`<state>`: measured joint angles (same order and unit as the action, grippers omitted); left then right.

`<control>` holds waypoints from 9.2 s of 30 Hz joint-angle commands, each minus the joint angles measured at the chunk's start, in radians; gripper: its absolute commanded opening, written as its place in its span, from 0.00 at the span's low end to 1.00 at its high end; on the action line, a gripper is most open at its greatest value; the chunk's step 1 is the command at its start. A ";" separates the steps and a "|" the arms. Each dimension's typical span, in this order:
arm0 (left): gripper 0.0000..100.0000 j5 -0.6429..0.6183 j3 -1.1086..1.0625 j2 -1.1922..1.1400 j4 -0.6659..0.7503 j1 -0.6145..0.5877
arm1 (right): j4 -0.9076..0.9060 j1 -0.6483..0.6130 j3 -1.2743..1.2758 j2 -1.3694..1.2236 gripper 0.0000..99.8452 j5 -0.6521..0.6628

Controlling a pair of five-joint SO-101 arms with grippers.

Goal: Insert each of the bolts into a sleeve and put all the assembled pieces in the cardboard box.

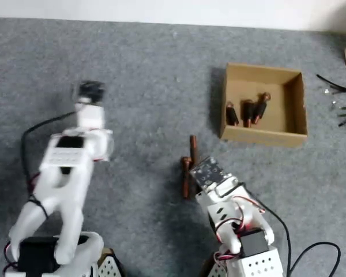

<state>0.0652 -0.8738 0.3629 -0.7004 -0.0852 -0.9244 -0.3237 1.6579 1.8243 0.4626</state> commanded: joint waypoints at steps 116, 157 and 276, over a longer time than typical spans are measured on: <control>0.00 -0.382 -0.538 0.305 0.881 0.438 | 0.243 0.010 0.140 0.015 0.01 -0.110; 0.00 -0.841 -0.823 1.428 0.454 0.509 | 0.249 -0.206 0.140 0.015 0.01 -0.117; 0.40 -0.686 -0.825 1.420 0.245 0.598 | 0.340 -0.300 0.085 0.016 0.00 -0.112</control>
<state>-0.6176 -1.6794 1.7837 -0.4795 0.5301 -0.6099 -0.6322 1.6701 1.8213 0.3537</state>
